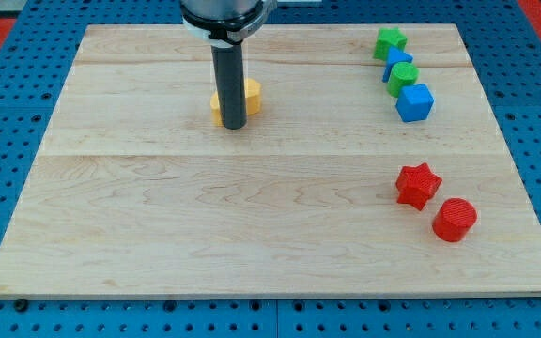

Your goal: Move the red star closer to the yellow heart

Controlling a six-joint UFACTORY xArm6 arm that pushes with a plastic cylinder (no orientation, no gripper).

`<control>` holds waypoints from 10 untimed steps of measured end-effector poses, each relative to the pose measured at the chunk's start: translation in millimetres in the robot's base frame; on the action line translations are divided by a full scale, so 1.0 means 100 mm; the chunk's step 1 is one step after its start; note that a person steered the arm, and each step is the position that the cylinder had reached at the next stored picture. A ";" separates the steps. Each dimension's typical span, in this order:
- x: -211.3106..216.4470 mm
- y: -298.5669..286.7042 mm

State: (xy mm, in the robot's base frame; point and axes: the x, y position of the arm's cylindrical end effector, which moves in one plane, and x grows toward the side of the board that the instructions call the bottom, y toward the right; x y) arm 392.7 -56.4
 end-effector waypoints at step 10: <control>1.20 1.42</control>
State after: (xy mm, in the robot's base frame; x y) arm 512.8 85.5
